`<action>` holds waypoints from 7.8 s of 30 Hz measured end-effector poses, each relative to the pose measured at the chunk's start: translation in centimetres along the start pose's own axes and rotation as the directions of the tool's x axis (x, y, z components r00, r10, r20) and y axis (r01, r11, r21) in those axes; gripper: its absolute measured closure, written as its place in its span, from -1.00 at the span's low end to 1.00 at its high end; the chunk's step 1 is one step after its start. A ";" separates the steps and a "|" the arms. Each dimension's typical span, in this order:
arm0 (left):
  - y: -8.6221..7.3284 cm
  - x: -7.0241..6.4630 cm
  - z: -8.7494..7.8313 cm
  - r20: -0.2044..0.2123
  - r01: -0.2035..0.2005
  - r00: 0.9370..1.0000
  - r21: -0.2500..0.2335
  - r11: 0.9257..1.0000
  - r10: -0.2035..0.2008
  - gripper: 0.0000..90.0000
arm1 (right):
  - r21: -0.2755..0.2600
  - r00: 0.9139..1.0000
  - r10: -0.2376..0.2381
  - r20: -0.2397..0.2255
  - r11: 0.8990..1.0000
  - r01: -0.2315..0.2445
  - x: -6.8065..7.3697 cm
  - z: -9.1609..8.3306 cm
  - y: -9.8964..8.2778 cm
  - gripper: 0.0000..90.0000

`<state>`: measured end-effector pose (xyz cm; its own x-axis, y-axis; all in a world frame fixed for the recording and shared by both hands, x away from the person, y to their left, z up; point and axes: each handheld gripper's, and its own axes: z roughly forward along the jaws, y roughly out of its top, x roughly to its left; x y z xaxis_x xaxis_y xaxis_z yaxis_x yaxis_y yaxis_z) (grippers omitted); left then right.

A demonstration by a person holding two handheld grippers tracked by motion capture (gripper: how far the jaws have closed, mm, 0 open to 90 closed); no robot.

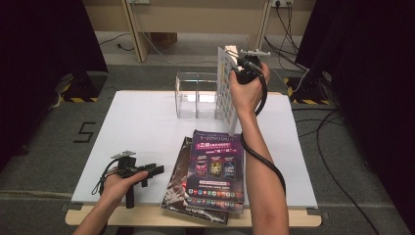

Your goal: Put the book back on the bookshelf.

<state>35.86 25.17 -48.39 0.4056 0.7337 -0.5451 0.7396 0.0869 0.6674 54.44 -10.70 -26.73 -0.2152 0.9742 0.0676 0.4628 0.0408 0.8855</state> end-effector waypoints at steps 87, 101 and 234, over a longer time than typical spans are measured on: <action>-0.1 0.0 0.0 0.000 -0.002 1.000 0.004 1.000 0.002 0.05 | 0.139 0.998 0.005 0.056 0.990 -0.013 -1.5 4.0 -0.9 0.41; 0.0 0.2 0.0 -0.001 0.004 1.000 0.005 1.000 -0.004 0.05 | 0.173 0.998 -0.006 0.063 0.985 -0.005 -1.0 4.4 -0.2 0.65; -0.4 -1.0 0.7 0.009 -0.039 0.999 0.028 0.999 0.039 0.04 | 0.060 1.000 -0.003 0.007 0.998 0.002 -1.3 -1.9 -4.3 0.28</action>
<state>35.49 23.90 -48.49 0.4386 0.7306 -0.5233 0.7382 0.0393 0.6735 51.13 -12.57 -29.75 -0.2102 0.9757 0.0616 0.5134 0.0566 0.8563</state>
